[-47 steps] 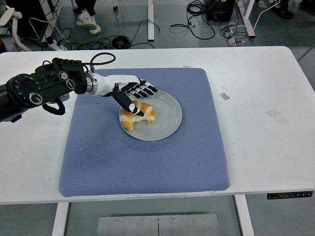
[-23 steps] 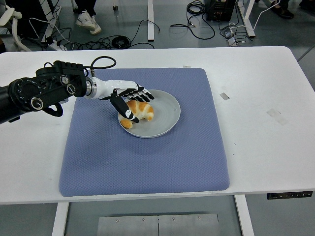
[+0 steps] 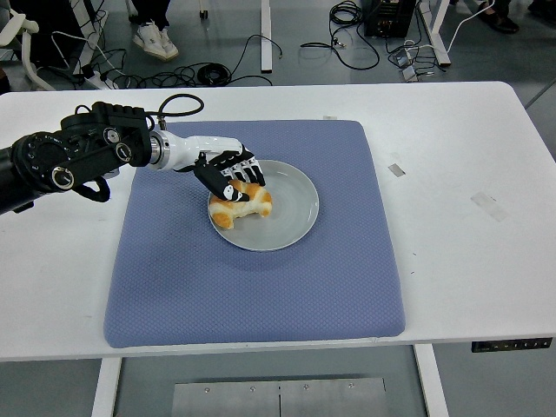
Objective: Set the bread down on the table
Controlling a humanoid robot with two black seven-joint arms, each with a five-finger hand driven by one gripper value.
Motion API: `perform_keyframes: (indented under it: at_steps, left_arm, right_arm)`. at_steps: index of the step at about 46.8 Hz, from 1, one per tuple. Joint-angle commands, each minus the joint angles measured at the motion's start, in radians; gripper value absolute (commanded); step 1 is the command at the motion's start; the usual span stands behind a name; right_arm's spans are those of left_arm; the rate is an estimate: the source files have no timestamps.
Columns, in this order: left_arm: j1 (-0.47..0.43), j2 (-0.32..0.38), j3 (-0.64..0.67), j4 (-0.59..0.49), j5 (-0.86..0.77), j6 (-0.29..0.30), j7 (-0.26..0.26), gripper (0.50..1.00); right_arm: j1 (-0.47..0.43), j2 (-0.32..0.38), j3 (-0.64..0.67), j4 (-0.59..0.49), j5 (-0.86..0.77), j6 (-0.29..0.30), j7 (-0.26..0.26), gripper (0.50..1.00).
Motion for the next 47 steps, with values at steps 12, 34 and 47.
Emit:
perform_keyframes:
  at_steps: [12, 34, 47]
  left_arm:
    - [-0.036, 0.057, -0.051, 0.000, -0.002, -0.012, 0.000, 0.592]
    - [-0.033, 0.189, -0.065, 0.005, -0.004, -0.012, 0.000, 0.599]
    - [0.024, 0.214, -0.066, 0.015, -0.005, 0.006, 0.000, 0.617]
  right_arm:
    - [0.000, 0.000, 0.000, 0.000, 0.000, 0.000, 0.000, 1.000]
    - [0.000, 0.000, 0.000, 0.000, 0.000, 0.000, 0.000, 1.000]
    - [0.000, 0.000, 0.000, 0.000, 0.000, 0.000, 0.000, 1.000]
